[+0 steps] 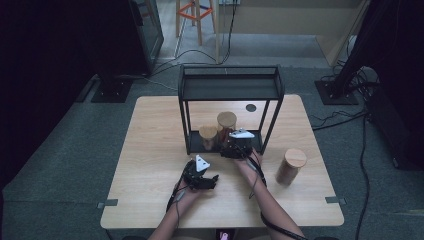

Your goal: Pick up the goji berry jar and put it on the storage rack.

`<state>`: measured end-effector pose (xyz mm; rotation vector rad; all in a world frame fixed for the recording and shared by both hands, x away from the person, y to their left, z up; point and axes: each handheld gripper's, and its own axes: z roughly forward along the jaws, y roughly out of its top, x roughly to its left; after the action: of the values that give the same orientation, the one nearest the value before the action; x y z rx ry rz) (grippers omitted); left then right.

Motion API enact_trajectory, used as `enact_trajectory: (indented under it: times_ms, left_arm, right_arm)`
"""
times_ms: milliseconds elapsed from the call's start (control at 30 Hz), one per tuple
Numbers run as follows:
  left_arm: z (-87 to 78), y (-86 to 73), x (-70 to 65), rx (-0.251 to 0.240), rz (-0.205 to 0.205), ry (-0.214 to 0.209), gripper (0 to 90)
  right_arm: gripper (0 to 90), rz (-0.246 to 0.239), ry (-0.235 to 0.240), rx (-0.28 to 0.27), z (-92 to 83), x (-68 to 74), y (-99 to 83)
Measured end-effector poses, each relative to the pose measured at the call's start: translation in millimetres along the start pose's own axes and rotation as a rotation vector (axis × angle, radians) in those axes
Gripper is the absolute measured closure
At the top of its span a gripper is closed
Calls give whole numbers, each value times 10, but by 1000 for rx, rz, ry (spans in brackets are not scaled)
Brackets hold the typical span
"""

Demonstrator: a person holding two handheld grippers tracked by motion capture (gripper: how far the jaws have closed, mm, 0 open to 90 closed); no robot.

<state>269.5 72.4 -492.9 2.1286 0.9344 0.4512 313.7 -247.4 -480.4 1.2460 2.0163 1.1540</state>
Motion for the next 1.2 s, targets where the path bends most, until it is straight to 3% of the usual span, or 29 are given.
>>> enact_trajectory:
  times_ms: [367, 600, 1200]
  left_arm:
    - [0, 0, 0, 0, 0, 0, 214]
    - [0, 1, 1, 0, 0, -1, 214]
    - [-1, 3, 3, 2, 3, -2, 214]
  right_arm:
    - [196, -17, 14, -19, -97, -2, -64]
    - [197, -27, 60, -41, -152, -58, -141]
    - [197, -24, 66, -51, -300, -93, -285]
